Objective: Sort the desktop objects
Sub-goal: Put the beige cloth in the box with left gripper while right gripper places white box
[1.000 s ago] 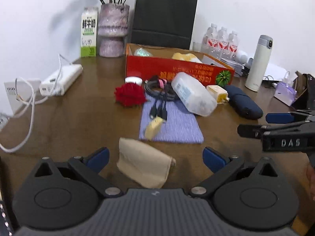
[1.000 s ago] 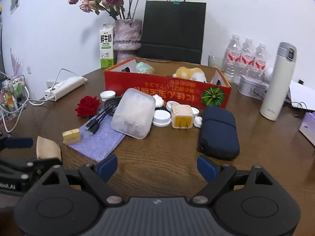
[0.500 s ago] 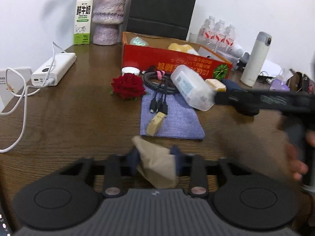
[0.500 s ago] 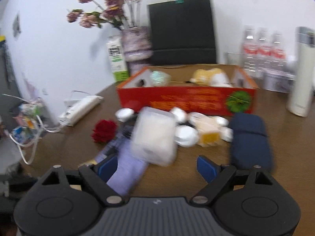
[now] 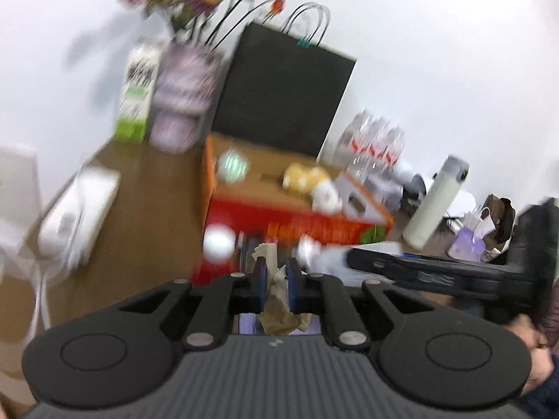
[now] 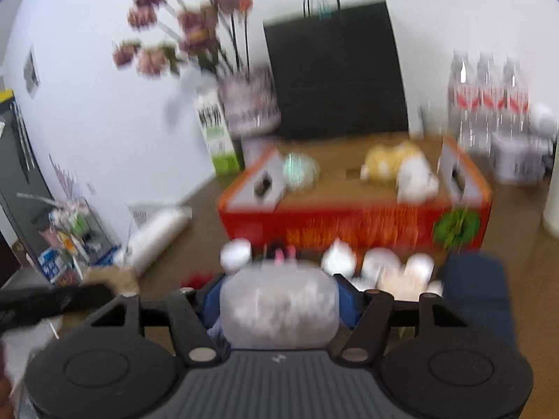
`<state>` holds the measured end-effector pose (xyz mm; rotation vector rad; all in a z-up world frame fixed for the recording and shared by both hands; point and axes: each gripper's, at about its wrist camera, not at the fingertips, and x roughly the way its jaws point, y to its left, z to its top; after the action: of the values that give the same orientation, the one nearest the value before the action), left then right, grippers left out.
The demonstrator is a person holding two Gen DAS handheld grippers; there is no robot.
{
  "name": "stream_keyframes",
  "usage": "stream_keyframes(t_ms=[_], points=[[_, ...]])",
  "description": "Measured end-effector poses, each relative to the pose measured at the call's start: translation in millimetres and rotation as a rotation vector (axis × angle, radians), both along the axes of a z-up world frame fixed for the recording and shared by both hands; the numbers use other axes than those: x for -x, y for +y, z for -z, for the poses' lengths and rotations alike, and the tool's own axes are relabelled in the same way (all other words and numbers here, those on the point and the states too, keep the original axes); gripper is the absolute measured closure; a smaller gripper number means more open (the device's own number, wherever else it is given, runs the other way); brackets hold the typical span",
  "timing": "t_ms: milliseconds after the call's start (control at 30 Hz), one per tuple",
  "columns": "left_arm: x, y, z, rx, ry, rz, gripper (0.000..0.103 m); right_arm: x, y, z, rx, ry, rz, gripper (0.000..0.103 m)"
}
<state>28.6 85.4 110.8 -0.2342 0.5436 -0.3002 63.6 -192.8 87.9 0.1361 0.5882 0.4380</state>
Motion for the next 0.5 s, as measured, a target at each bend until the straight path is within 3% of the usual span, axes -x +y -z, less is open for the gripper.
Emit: stream_keyframes(t_ms=[67,133,267,433,500], points=[[-36.3,-4.3,-13.1,-0.02,-0.024,0.018,0.091,-16.7,-5.8,-22.4,0.017,-0.056,0.035,0.04],[-74.3,-6.6,-18.7,-0.002,0.005,0.008,0.091,-40.9,-11.0,-42.4,0.045,-0.099,0.082,0.04],[-157.5,-24.9,-22.0,-0.036,0.044,0.039,0.091,-107.3,-9.8,-63.7,0.052,-0.09,0.09,0.04],[-259.8,-56.1,11.7,-0.121,0.179,0.037,0.091,-215.4,10.6,-42.1,0.08,0.013,0.137,0.04],[-287.4,-60.9,21.1,-0.16,0.173,0.029,0.089,-250.8,21.6,-27.9,0.114,0.014,0.169,0.04]])
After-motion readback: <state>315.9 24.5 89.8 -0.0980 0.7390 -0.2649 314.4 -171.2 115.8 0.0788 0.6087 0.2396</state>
